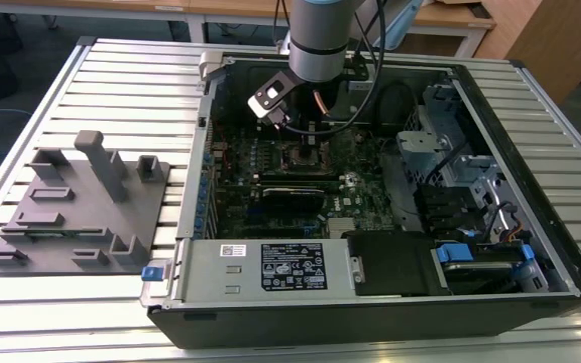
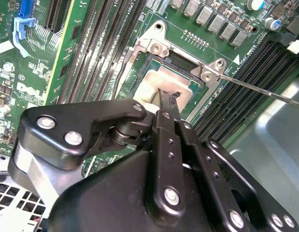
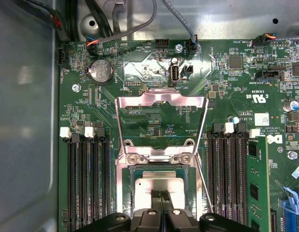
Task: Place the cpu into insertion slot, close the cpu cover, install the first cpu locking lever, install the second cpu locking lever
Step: 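Place the cpu into insertion slot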
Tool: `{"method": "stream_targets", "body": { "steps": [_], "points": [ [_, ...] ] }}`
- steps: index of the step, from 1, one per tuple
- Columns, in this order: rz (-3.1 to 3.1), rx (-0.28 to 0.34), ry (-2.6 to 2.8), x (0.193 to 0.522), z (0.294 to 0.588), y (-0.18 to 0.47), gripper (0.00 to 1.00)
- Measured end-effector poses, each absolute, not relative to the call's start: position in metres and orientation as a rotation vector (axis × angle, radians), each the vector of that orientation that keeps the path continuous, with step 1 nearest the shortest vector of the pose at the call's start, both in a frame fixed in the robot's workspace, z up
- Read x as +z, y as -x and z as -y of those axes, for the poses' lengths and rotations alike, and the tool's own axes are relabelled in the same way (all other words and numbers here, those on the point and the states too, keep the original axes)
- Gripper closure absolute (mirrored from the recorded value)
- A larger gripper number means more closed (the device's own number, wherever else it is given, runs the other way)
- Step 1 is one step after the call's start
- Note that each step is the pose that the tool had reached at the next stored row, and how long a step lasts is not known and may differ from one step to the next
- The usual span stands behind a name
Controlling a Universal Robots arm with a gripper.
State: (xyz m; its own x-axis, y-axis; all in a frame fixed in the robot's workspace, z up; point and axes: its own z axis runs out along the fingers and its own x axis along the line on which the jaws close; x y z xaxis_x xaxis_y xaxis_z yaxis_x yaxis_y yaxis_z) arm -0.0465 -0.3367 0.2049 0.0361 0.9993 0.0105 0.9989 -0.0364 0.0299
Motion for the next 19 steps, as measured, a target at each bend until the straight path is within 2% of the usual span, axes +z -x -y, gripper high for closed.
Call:
{"method": "stream_targets", "body": {
  "steps": [19],
  "points": [
    [-2.156,0.030,-2.276,0.2049,0.3367,0.0462,0.90]
  ]
}}
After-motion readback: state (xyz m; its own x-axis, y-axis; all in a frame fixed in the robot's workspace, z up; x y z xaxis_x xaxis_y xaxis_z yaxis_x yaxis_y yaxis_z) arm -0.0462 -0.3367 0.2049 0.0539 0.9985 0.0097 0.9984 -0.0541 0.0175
